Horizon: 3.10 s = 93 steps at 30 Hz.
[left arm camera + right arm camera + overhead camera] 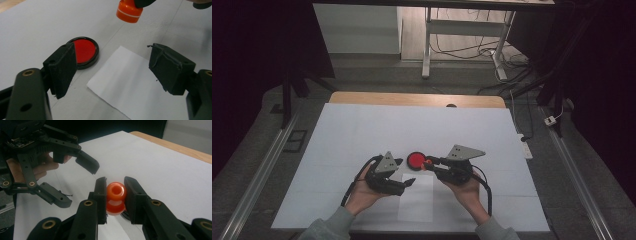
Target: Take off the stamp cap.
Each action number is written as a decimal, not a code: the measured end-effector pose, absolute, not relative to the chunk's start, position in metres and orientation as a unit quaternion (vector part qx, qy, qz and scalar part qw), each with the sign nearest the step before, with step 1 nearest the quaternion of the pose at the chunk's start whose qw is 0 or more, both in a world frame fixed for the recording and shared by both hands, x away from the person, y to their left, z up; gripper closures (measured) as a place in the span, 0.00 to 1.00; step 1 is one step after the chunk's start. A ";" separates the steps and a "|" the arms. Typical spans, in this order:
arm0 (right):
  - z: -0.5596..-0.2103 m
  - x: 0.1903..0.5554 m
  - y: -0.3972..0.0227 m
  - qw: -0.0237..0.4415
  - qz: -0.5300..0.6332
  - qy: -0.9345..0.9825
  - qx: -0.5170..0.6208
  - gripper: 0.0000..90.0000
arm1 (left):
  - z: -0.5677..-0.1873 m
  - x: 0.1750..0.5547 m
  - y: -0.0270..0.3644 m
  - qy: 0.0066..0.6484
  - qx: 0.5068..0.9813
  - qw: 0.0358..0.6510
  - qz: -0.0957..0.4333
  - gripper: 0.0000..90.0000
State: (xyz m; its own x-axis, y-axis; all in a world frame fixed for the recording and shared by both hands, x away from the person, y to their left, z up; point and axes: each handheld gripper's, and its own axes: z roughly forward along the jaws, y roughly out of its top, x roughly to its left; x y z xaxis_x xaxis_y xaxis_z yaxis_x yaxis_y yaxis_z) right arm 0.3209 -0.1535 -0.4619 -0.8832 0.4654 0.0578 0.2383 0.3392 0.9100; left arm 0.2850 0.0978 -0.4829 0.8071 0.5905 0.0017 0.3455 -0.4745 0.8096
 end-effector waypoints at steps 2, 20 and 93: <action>-0.462 0.321 -0.153 0.104 0.533 0.811 0.218 0.80 | -0.483 0.286 0.095 0.274 0.848 0.431 0.140 0.26; -0.465 0.322 -0.152 0.097 0.533 0.812 0.218 0.80 | -0.487 0.293 0.077 0.264 0.852 0.430 0.138 0.27; -0.472 0.321 -0.145 0.087 0.533 0.814 0.214 0.80 | -0.495 0.302 0.059 0.236 0.863 0.422 0.146 0.70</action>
State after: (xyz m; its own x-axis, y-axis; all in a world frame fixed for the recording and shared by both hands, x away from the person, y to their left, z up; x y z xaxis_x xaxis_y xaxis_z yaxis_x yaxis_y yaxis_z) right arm 0.3211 -0.1454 -0.4715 -0.8934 0.4408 0.0866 0.2558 0.3408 0.9047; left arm 0.3024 0.0590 -0.4950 0.8461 0.5303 0.0535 0.2836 -0.5331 0.7971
